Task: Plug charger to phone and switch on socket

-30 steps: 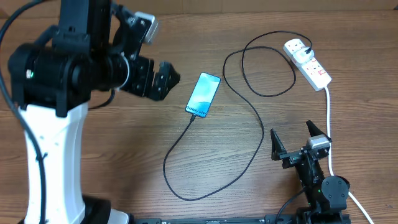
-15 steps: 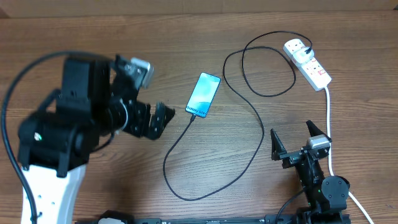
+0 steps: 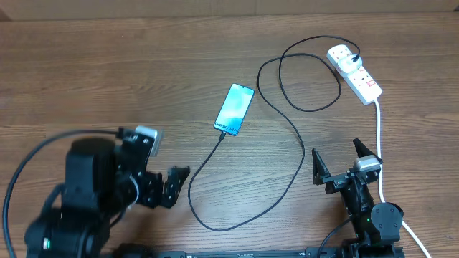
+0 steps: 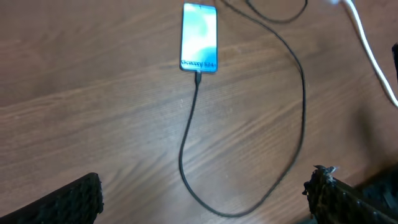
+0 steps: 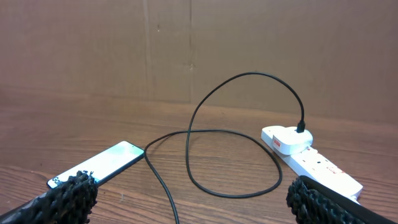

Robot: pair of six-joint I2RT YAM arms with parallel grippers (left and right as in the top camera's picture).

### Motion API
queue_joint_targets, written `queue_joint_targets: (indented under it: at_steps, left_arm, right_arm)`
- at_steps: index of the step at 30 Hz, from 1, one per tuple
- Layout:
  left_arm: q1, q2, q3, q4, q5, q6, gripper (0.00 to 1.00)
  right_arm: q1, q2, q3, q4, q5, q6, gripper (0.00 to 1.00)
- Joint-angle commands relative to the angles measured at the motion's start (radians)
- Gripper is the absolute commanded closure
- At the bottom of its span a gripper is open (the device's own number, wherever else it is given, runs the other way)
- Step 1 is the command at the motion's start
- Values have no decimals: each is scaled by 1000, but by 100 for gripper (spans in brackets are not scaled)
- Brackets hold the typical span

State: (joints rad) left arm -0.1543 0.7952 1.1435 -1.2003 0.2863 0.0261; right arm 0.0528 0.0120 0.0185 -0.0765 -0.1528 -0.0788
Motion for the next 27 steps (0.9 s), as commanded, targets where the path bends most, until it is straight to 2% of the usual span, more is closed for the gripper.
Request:
queue_joint_targets:
  at_steps: [1, 8, 17, 27]
  left_arm:
    - [19, -124, -114, 84, -8, 5, 0]
    - [19, -326, -370, 306, -5, 4, 0]
    - [19, -444, -608, 514, 29, -12, 0]
    - [46, -592, -831, 901, 58, -69, 0]
  right_arm:
    - [-5, -9, -10, 4, 2, 6, 0]
    - [-5, -9, -10, 4, 2, 6, 0]
    - [-5, -9, -10, 4, 2, 6, 0]
    - [-5, -9, -10, 4, 2, 6, 0]
